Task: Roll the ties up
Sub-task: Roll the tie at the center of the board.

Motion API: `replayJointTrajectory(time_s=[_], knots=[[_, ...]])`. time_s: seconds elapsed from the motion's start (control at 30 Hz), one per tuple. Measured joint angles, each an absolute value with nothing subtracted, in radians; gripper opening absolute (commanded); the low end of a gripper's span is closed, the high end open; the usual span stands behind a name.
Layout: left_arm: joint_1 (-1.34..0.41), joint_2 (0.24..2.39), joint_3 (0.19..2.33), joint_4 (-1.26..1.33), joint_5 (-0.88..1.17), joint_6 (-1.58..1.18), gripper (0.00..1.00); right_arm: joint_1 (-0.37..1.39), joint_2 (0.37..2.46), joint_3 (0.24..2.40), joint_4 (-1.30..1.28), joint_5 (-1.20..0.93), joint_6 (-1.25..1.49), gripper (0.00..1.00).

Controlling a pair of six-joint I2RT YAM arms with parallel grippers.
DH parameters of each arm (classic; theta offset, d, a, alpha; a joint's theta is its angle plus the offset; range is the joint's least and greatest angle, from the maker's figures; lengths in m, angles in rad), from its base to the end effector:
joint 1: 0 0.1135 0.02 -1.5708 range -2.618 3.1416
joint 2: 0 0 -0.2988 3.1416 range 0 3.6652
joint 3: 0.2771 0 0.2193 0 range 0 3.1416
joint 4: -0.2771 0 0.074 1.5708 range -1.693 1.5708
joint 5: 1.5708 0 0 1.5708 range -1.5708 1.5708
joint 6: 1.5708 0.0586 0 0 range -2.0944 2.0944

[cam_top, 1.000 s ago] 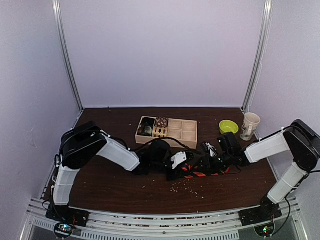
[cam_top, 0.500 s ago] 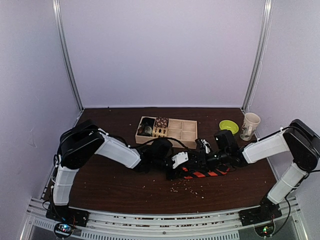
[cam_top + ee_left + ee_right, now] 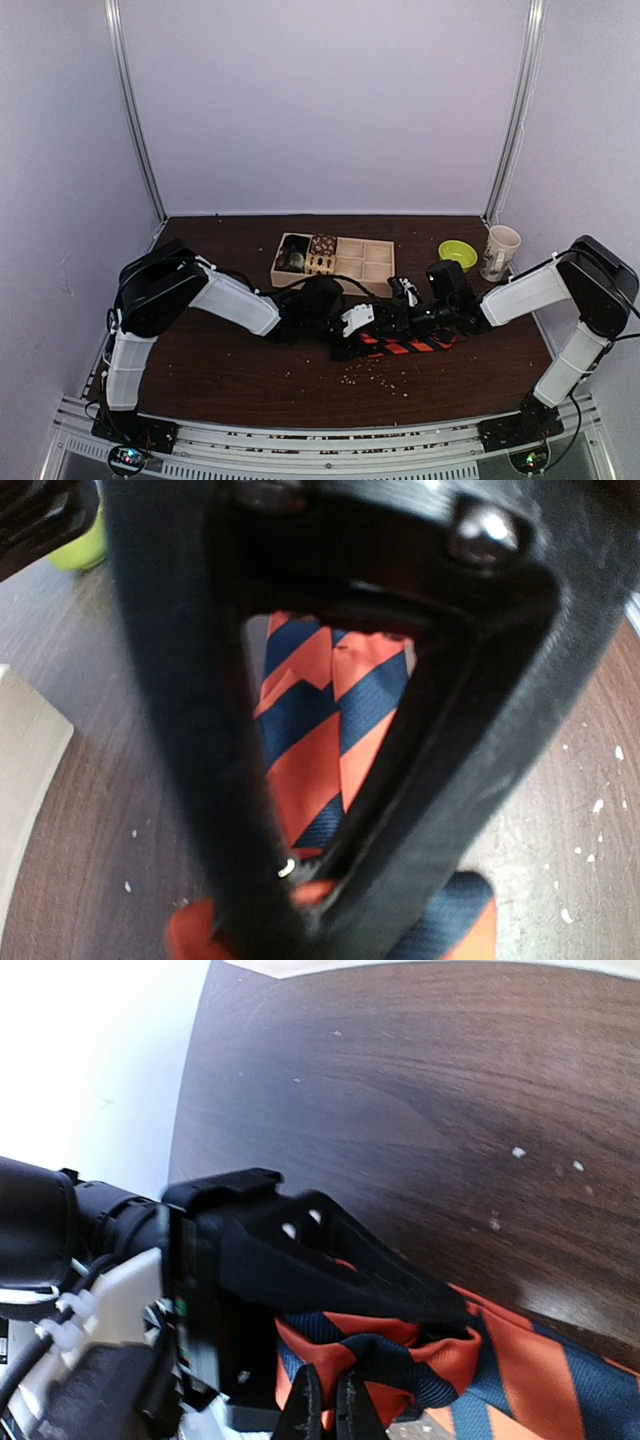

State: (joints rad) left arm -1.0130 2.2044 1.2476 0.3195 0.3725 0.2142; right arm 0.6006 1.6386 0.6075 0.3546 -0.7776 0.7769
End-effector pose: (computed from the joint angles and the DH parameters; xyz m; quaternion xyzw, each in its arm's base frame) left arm 0.2311 -0.4107 0.1400 0.5735 0.6695 -0.3243 0.3431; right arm 0.2163 0.1980 0.1890 -0.0898 0.8456 0.5182 0.0917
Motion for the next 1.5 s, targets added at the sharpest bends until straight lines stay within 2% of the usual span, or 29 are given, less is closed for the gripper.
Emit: replayJointTrajectory(time_s=[0.13, 0.37, 0.73, 1.03, 1.13, 1.33, 1.5], knots=[[-1.010, 2.186, 1.209, 0.343, 0.372, 0.203, 0.65, 0.575, 1.652, 0.573, 0.380, -0.778, 0.754, 0.00], [-1.002, 2.173, 1.151, 0.424, 0.381, 0.157, 0.74, 0.516, 1.658, 0.532, 0.401, -0.781, 0.693, 0.00], [-1.002, 2.217, 1.074, 0.696, 0.422, -0.005, 0.75, 0.485, 1.643, 0.517, 0.336, -0.715, 0.595, 0.00], [-1.017, 2.261, 1.136, 0.734, 0.432, -0.063, 0.75, 0.502, 1.626, 0.501, 0.333, -0.668, 0.579, 0.00], [-1.021, 2.275, 1.161, 0.734, 0.432, -0.067, 0.72, 0.514, 1.621, 0.497, 0.337, -0.646, 0.582, 0.00], [-1.023, 2.339, 1.253, 0.696, 0.432, -0.066, 0.40, 0.547, 1.646, 0.501, 0.375, -0.634, 0.606, 0.00], [-1.016, 2.311, 1.222, 0.675, 0.406, -0.029, 0.28, 0.567, 1.685, 0.541, 0.383, -0.628, 0.624, 0.00]])
